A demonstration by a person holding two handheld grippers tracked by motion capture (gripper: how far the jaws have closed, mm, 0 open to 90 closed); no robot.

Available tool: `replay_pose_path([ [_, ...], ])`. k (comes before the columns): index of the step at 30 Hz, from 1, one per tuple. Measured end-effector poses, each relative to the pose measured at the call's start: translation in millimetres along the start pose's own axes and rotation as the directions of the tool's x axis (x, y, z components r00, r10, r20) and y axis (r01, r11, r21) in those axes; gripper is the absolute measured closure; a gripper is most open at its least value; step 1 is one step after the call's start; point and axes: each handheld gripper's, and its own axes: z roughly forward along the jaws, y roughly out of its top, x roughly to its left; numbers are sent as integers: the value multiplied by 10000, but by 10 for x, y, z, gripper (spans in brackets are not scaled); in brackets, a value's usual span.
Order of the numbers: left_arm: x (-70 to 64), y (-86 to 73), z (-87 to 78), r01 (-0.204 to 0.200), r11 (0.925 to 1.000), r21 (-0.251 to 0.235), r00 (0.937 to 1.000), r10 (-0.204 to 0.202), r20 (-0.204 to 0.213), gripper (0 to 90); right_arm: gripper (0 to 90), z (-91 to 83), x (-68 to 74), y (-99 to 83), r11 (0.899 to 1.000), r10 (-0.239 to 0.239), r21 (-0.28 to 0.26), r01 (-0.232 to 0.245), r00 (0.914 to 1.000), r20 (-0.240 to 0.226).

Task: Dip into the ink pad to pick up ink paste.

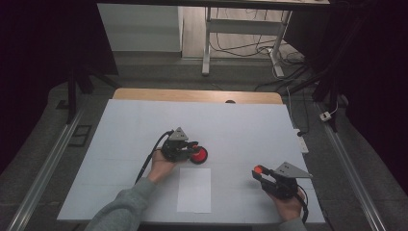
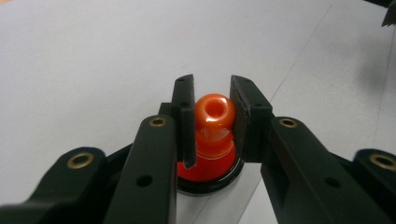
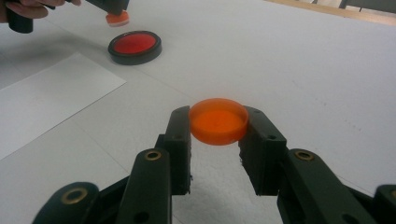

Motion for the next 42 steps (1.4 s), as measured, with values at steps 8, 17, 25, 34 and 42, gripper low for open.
replay_pose_path([
  [8, 8, -5, 113, -94, 9998, 152, 10000, 94, 10, 723, 647, 4, 7, 0, 10000, -48, 26, 48, 10000, -6],
  [17, 54, -16, 147, -46, 9998, 188, 10000, 47, -83, 723, 647, 7, 16, 0, 10000, -50, 51, 50, 10000, 40],
  [25, 37, -19, 171, -166, 9994, 302, 9998, 170, -121, 724, 647, 19, 33, 2, 9999, -89, 96, 89, 10000, -10],
  [34, 29, -55, 206, -300, 9980, 556, 9993, 312, -220, 724, 647, 13, 31, 2, 10000, -76, 60, 76, 10000, -14],
  [42, -3, -100, 206, -472, 9982, 370, 9980, 487, -404, 724, 647, 20, 39, 5, 9999, -104, 105, 104, 9999, -43],
])
